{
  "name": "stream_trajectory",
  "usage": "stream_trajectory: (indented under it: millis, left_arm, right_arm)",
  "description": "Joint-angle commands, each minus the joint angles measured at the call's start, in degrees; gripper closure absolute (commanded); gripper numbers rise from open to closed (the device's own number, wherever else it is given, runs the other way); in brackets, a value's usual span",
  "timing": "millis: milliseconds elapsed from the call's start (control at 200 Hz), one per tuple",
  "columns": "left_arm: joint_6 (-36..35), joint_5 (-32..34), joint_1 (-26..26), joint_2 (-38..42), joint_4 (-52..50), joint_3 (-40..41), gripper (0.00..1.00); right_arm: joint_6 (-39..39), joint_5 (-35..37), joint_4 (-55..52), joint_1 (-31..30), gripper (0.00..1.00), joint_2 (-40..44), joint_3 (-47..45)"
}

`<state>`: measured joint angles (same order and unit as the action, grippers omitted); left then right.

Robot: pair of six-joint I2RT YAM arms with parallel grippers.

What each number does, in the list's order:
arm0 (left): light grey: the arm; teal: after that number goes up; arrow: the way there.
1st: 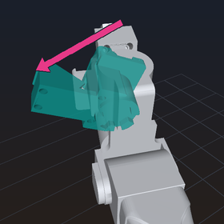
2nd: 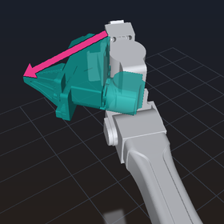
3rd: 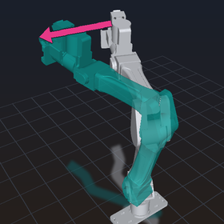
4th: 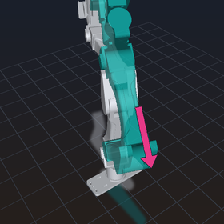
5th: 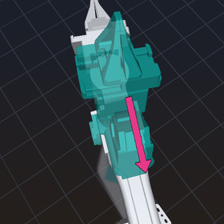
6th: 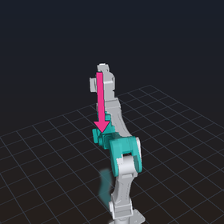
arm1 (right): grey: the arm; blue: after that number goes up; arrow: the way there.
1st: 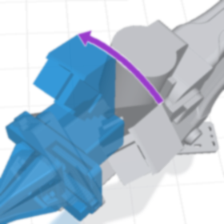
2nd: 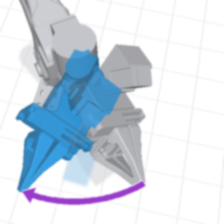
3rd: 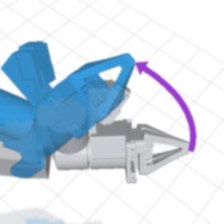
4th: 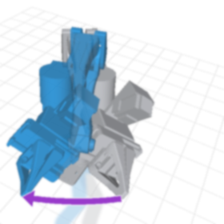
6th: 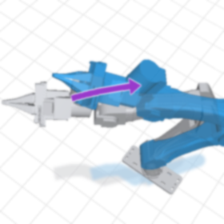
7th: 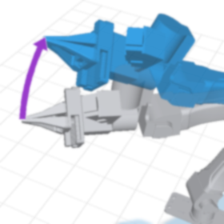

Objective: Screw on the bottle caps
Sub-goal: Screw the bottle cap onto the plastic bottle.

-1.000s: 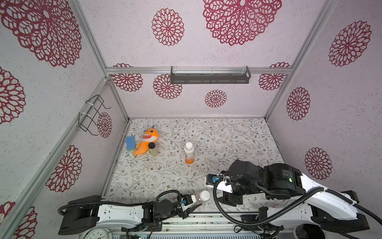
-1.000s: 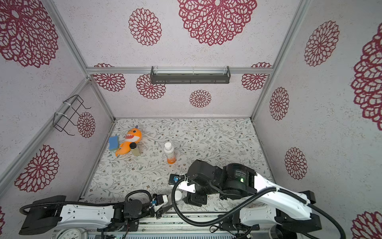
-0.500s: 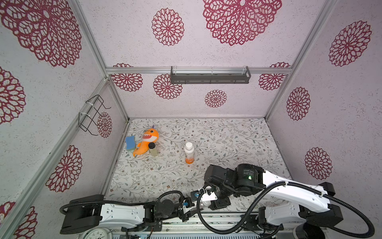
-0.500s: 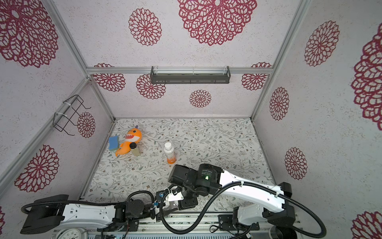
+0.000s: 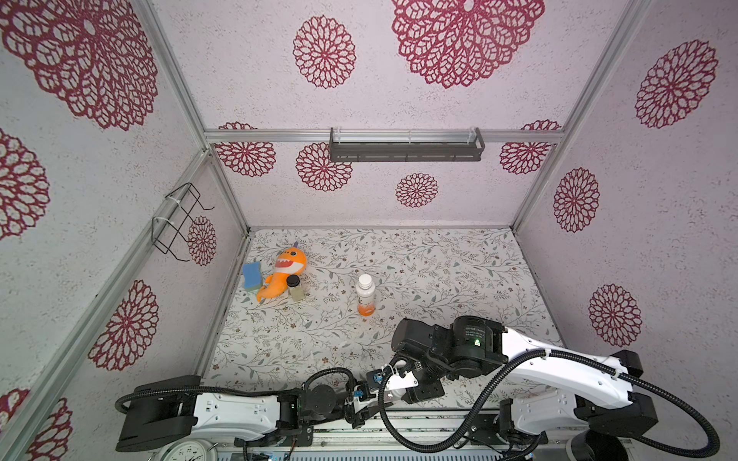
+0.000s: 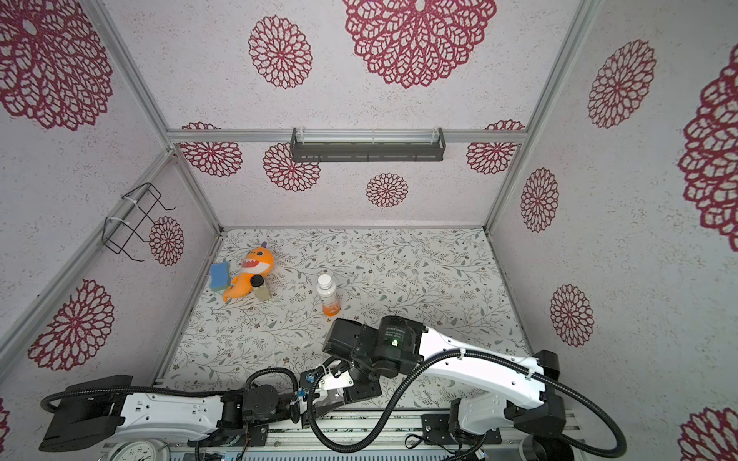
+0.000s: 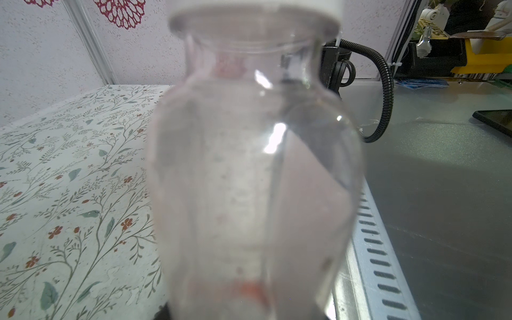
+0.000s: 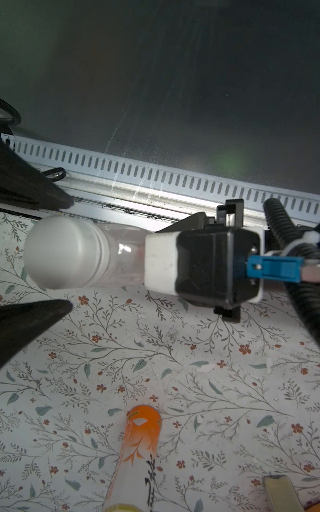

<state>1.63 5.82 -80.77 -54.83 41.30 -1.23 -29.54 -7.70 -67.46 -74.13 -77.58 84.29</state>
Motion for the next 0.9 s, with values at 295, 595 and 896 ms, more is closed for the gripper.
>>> stream_trajectory:
  millis: [295, 595, 896]
  left_arm:
    - [-0.5, 1.6, -0.4, 1.6, 2.2, -0.8, 0.61]
    - [-0.6, 2.7, -0.4, 1.3, 2.1, -0.9, 0.61]
    - [-1.4, 7.7, -0.4, 2.4, 1.9, -0.7, 0.61]
  right_arm:
    - [2.2, 2.7, 2.4, -0.4, 0.52, 1.0, -1.8]
    - [5.1, 4.3, 3.7, -0.7, 0.60, 0.1, -0.8]
    - [21.3, 8.6, 2.0, -0.8, 0.63, -4.2, 3.0]
